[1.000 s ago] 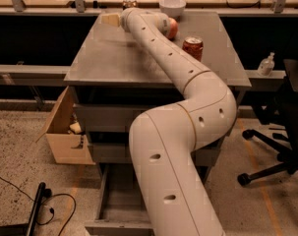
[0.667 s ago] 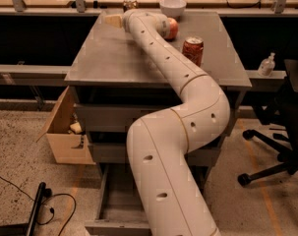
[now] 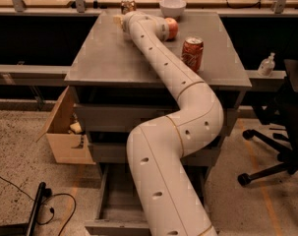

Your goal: Pick orange can

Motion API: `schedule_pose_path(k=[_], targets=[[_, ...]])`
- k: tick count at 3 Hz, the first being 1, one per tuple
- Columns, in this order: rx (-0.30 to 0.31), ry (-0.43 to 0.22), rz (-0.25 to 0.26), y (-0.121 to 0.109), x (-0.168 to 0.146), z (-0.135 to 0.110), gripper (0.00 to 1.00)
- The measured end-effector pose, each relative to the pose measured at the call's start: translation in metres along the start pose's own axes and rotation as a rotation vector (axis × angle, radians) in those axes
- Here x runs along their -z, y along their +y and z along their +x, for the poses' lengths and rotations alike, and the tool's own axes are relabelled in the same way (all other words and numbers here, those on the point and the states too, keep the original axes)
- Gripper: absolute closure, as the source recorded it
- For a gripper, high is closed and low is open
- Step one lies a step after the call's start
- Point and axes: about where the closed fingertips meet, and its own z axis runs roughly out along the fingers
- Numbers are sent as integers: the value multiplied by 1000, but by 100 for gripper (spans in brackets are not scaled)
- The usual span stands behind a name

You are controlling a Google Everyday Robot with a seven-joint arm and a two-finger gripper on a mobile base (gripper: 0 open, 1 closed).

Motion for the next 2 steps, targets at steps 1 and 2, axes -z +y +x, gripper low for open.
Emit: schedule_pose_path(k=[1,2], targets=[[6,-21,-11,3,-3,0,61],[13,-32,-25,9,-5,-1,85]])
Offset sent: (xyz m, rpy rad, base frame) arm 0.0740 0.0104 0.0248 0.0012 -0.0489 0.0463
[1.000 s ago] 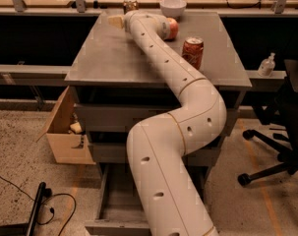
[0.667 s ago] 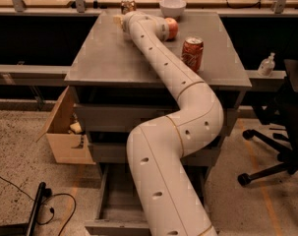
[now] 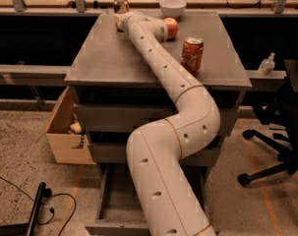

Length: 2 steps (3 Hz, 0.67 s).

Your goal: Pick orange can

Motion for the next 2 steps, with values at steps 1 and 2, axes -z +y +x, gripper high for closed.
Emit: schedule_pose_path(k=[1,2], targets=[[16,-6,-24,9,6,-18,100],[28,3,-67,9,28,-49,100]])
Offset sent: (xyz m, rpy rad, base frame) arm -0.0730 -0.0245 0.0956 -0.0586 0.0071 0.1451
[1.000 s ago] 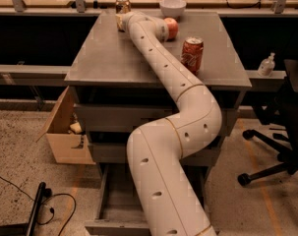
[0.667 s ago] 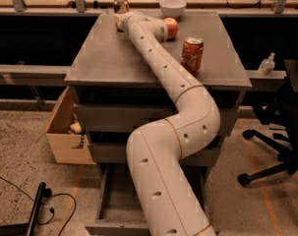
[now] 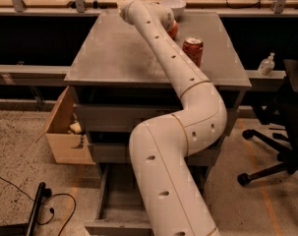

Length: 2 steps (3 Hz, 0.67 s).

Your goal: Pick orange can

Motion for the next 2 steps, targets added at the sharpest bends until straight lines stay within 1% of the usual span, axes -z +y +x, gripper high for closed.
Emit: schedule_pose_path(k=[1,2], targets=[[5,58,-46,1,29,-23,100],[9,68,-53,4,31,-24,82]])
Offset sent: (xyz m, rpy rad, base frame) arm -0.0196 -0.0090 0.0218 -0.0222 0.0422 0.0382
